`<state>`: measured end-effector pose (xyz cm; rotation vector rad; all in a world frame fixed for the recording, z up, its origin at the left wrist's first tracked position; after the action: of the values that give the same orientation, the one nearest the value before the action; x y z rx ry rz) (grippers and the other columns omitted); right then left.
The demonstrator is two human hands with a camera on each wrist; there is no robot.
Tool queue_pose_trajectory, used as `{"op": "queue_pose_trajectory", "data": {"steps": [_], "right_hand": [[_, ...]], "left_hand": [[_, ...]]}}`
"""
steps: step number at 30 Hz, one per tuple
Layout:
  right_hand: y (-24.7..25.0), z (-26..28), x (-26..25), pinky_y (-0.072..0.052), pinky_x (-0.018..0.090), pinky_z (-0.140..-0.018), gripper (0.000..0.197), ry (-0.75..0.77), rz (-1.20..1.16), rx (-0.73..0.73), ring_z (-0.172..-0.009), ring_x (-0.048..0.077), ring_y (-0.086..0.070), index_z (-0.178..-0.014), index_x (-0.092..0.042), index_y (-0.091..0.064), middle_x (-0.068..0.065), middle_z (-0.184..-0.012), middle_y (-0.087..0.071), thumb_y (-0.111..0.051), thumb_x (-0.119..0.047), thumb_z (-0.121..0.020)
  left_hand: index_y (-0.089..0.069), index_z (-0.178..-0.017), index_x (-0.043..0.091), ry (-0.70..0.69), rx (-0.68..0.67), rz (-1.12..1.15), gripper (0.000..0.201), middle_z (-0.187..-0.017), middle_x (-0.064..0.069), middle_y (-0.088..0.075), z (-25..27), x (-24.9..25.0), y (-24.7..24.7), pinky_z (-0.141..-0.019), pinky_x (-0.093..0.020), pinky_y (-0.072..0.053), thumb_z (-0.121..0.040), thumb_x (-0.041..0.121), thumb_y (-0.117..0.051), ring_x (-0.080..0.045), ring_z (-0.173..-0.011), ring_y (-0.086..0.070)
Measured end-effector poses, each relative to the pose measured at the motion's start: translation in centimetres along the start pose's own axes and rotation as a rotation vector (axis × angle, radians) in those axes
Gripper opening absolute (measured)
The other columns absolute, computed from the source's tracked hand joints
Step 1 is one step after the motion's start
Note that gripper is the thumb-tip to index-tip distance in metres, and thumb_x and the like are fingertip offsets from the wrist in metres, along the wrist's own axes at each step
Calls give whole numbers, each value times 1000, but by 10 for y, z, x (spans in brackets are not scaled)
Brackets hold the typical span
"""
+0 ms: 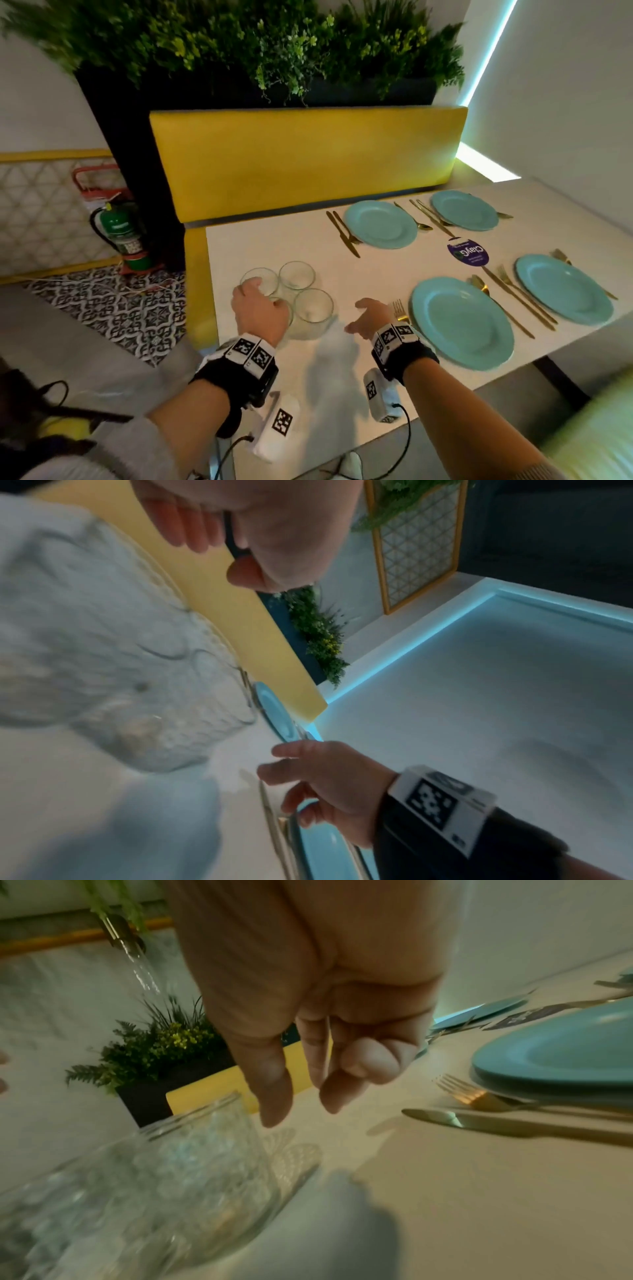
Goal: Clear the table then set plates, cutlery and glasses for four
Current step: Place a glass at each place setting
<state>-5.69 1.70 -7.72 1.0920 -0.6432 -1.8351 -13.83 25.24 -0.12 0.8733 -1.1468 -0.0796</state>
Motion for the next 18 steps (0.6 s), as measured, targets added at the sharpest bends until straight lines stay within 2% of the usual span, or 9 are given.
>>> {"op": "queue_pose_trajectory", "data": {"steps": [3,6,8,10,12,13,16,18], "right_hand": [[-22,3,-8,-42,27,-100,78,18,-37,-45,-121,21,-53,-140,-18,-36,6,-130,-57,-78,-28,-75],[-34,2,-21,-41,33,-106,89,73,-55,-33,-129,25,-46,-143,-19,-32,8,-138,-49,-82,-28,-70],[-39,1,-30,-39,33,-105,91,114,-75,-11,-128,24,-46,-142,-19,-34,7,-138,-49,-84,-26,-67],[-45,0,-36,-39,33,-105,90,136,-122,3,-128,24,-45,-140,-17,-36,6,-137,-49,-85,-25,-65],[-50,-2,-39,-37,31,-105,92,150,-140,9,-129,24,-44,-140,-16,-36,6,-138,-48,-85,-28,-64],[-53,-3,-41,-37,30,-106,94,159,-140,12,-129,23,-44,-140,-16,-35,5,-140,-47,-86,-29,-63],[-57,-8,-39,-39,29,-104,96,158,-207,31,-128,23,-47,-141,-18,-34,6,-138,-49,-86,-30,-62],[-58,-10,-37,-42,28,-103,95,156,-235,43,-125,23,-50,-140,-20,-35,6,-135,-53,-86,-31,-61]], "left_hand": [[-29,-143,6,181,-23,-53,76,-144,-20,-34,-2,-40,14,-108,-35,-29,-78,14,-67,-32,-133,-34],[-14,-147,9,282,-195,-42,91,-150,-18,-23,-3,-72,-3,-103,-34,-33,-77,14,-72,-31,-136,-30],[-11,-148,10,272,-280,-85,99,-151,-17,-22,-6,-88,-19,-97,-33,-37,-73,13,-76,-32,-136,-31],[-12,-147,11,267,-282,-37,108,-150,-15,-25,-11,-102,-32,-106,-36,-37,-65,8,-82,-32,-136,-32],[-11,-146,13,266,-293,73,114,-150,-12,-27,-12,-106,-44,-109,-42,-37,-60,4,-84,-31,-135,-34],[-11,-145,15,255,-293,111,116,-150,-10,-30,-13,-107,-49,-109,-43,-37,-58,5,-86,-31,-134,-35],[-13,-143,25,212,-290,185,124,-147,-6,-38,-16,-108,-60,-107,-45,-39,-46,22,-91,-30,-132,-40],[-20,-144,20,213,-265,161,115,-141,-7,-47,-19,-111,-63,-108,-40,-38,-53,19,-90,-29,-130,-44]]}}
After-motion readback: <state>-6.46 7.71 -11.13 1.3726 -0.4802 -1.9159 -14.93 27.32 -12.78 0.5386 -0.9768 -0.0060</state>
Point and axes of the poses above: each hand's wrist, its own z-axis away from the middle knuckle, its own y-axis out of the back of the hand, x = y × z, the point moved 9 cm from there along -z, towards the middle knuckle
